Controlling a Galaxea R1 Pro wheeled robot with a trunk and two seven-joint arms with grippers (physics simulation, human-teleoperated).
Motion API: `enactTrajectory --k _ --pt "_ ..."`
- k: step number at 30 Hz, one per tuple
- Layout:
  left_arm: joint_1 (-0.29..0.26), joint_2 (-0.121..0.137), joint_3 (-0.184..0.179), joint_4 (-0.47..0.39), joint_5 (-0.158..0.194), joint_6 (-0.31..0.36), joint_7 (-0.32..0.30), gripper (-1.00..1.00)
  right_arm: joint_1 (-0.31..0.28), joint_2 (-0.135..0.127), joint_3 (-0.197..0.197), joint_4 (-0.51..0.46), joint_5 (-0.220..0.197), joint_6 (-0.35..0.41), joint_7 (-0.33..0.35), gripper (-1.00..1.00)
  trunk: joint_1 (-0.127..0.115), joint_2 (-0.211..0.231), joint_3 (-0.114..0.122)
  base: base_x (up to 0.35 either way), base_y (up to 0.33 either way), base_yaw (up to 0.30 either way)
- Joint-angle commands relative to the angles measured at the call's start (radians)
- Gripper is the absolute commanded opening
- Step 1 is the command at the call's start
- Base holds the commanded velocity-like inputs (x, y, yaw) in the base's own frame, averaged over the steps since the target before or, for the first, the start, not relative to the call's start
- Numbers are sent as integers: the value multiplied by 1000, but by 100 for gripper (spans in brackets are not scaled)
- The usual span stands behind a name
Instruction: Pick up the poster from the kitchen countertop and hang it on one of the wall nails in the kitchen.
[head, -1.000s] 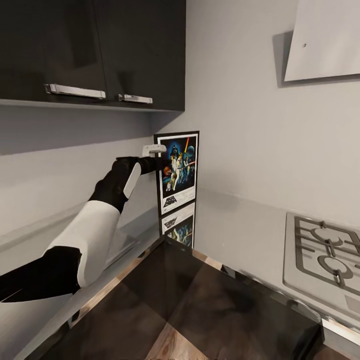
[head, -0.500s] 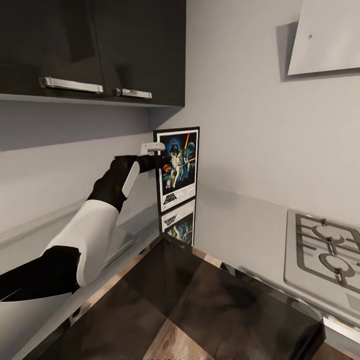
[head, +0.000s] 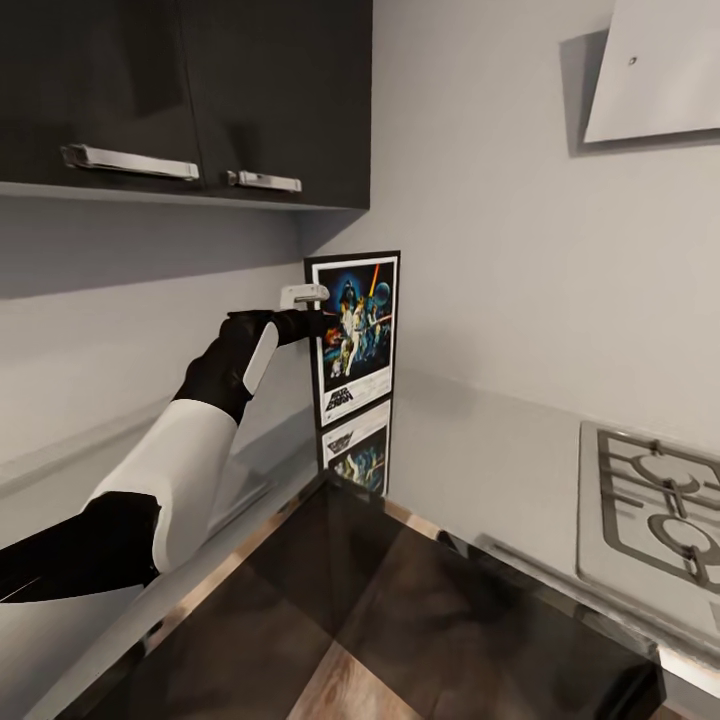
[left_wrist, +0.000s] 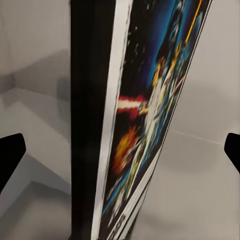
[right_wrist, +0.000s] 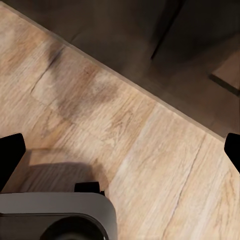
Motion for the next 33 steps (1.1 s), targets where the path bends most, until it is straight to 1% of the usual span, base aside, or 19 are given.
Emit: enactTrajectory --k 1,19,33 --pt "-1 0 0 -1 7 6 1 100 1 0 2 -2 1 0 -4 100 0 0 -1 141 0 0" --pt "-1 0 1 -1 8 4 -1 100 1 0 2 -3 1 -2 -3 100 0 0 -1 14 0 0" --pt "-1 -1 -5 0 9 6 -2 100 1 0 2 -3 1 0 -3 100 0 0 -19 0 0 0"
